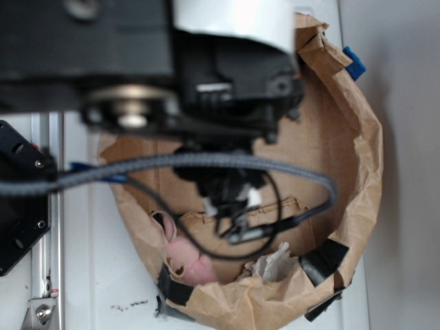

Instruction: Grab the green sponge.

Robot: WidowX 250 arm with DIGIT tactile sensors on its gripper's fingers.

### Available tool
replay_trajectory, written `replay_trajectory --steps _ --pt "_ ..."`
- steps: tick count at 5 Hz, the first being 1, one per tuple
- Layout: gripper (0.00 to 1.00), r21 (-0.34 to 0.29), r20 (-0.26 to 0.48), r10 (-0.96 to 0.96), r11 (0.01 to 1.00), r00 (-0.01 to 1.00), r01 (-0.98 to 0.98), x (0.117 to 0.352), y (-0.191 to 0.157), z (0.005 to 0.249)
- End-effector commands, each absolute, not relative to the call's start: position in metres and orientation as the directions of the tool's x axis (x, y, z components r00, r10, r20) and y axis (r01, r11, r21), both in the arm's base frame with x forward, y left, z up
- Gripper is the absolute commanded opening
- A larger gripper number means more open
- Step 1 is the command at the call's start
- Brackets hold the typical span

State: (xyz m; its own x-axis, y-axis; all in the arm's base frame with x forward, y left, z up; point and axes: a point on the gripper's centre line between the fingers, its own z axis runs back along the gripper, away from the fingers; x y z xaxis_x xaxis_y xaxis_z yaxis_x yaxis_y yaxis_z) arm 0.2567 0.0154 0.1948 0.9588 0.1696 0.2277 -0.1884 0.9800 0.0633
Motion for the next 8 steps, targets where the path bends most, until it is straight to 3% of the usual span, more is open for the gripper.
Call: replay_trajectory --steps 1,2,4,5,7,8 --pt "1.00 -0.005 0.257 0.236 0.970 0.937 -0.243 0.265 0.037 0.163" --pt "1.00 -0.046 0.235 0.230 0.973 0.944 -0.225 0.267 0.057 0.134" --pt "1.00 0.038 0.245 0.218 0.971 0.945 -0.234 0.271 0.080 0.106" --pt "1.00 0.063 0.249 0.186 0.976 0.950 -0.207 0.276 0.071 0.105" --pt "1.00 0.027 0.287 0.144 0.987 0.947 -0.159 0.291 0.039 0.137" --pt "1.00 0.048 0.270 0.128 0.988 0.954 -0.147 0.292 0.037 0.125"
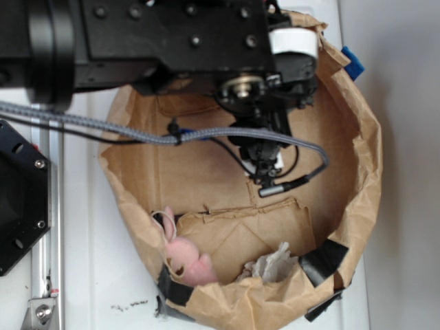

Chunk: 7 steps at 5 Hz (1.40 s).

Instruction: Grab the green sponge.

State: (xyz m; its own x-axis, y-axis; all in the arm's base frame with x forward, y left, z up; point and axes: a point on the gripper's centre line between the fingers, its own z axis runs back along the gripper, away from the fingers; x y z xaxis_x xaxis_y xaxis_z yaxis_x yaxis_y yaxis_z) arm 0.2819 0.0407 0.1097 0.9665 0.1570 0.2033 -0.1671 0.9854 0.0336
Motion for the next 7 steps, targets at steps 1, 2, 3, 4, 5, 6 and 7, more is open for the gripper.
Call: replay_trajectory --steps 1,2,3,4,5,6,7 --pt "1.00 0.074 0.247 0.127 0.986 0.961 -0.150 0.293 0.044 0.110" --pt "1.00 0.084 0.244 0.137 0.983 0.960 -0.162 0.295 0.051 0.103" --pt "1.00 0.095 0.239 0.130 0.983 0.962 -0.157 0.296 0.052 0.098" --pt "1.00 0.097 0.235 0.137 0.982 0.962 -0.163 0.295 0.054 0.095" --pt "1.00 0.105 0.229 0.128 0.982 0.965 -0.156 0.295 0.052 0.091" --pt "1.00 0.107 0.229 0.137 0.980 0.964 -0.165 0.293 0.056 0.090" --pt "1.00 0.118 0.232 0.144 0.977 0.962 -0.175 0.289 0.061 0.092"
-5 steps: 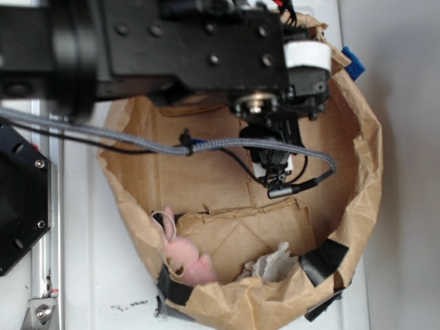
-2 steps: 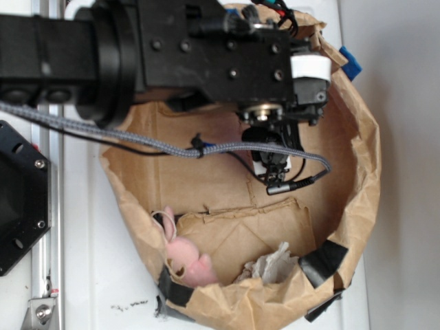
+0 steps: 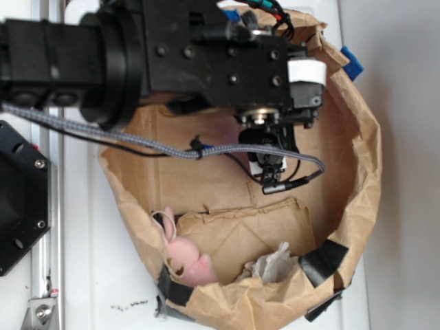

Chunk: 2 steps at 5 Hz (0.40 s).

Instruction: Grab the green sponge.

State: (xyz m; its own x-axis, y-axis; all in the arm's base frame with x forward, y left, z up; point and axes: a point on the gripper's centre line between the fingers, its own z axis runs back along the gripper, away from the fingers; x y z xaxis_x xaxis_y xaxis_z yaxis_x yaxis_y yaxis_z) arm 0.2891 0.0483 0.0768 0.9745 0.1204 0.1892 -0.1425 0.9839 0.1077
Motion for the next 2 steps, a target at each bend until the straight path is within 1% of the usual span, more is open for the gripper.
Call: replay_trajectory --steps 1,2 --pt "1.00 0.129 0.229 0.180 0.969 0.957 -0.213 0.2804 0.0720 0.0927" --pt "1.00 0.142 0.224 0.212 0.959 0.951 -0.247 0.2752 0.0808 0.0934"
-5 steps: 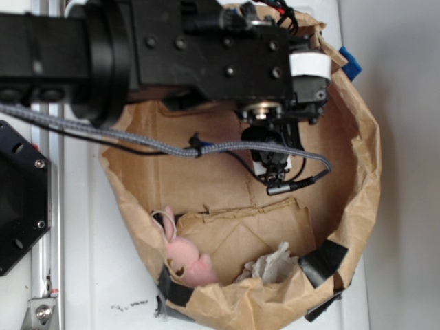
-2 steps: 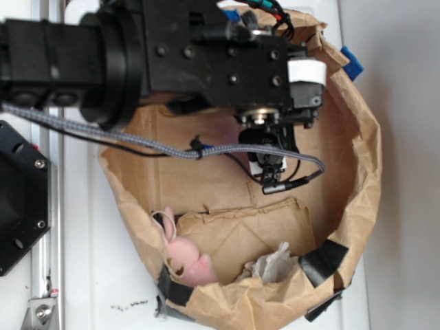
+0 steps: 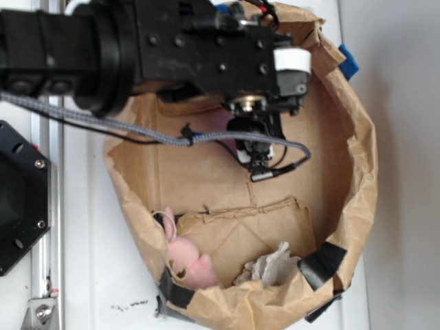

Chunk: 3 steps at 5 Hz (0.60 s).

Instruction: Grab the green sponge.

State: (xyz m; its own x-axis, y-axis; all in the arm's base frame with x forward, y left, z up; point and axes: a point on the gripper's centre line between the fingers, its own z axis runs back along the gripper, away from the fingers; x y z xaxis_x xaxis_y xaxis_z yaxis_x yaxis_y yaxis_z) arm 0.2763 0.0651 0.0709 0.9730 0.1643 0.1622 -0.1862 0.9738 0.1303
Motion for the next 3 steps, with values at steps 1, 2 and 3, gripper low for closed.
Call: replay_trajectory --steps 1,2,3 --pt "1.00 0.183 0.221 0.233 0.944 0.947 -0.275 0.2744 0.0871 0.0959" --pt "1.00 0.201 0.223 0.219 0.943 0.950 -0.264 0.2736 0.0892 0.0963" --pt "1.00 0.220 0.219 0.224 0.937 0.950 -0.271 0.2706 0.0887 0.0944"
